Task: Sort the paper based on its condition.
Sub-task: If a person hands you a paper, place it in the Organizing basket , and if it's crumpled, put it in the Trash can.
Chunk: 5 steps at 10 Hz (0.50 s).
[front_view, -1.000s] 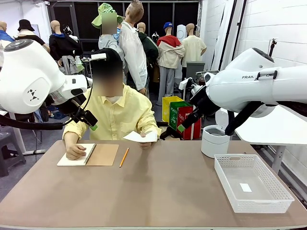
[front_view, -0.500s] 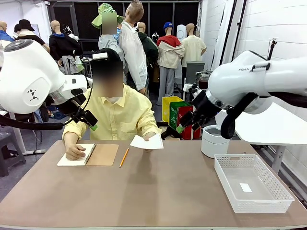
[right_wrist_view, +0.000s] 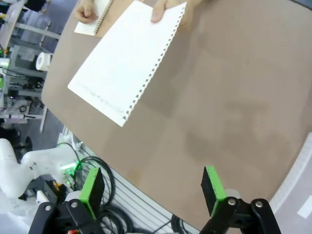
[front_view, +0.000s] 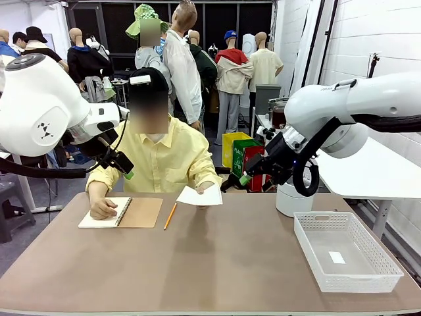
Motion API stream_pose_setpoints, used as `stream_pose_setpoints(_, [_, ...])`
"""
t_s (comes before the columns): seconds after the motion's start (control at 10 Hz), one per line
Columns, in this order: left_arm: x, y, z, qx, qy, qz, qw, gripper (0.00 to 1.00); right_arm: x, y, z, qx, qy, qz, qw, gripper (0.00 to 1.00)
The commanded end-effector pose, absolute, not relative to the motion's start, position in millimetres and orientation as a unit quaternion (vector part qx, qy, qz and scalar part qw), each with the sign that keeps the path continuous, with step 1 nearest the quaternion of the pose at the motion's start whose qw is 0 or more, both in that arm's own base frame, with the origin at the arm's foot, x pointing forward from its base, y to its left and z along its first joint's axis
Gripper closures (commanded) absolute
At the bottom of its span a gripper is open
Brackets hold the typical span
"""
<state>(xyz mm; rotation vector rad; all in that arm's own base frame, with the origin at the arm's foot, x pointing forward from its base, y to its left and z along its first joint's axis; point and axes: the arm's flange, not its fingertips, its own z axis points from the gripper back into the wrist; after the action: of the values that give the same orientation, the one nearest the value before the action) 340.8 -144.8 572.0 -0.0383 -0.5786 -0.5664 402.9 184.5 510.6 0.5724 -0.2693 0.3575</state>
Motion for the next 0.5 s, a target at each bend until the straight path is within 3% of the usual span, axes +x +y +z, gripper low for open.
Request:
stream_pose_setpoints(0.0, [342,-144,571,-0.018,-0.287,-0.279,0.916,0.0,400,185,517,0.278,-0.14,0.183,0.933,0.0])
stream_pose_setpoints(0.3, [342,-144,571,-0.018,-0.287,-0.279,0.916,0.0,401,186,515,0.276,-0.137,0.178,0.935,0.0])
stream_pose_setpoints(0.4, [342,-144,571,-0.018,-0.287,-0.279,0.916,0.0,418,186,511,0.308,-0.117,0.122,0.936,0.0])
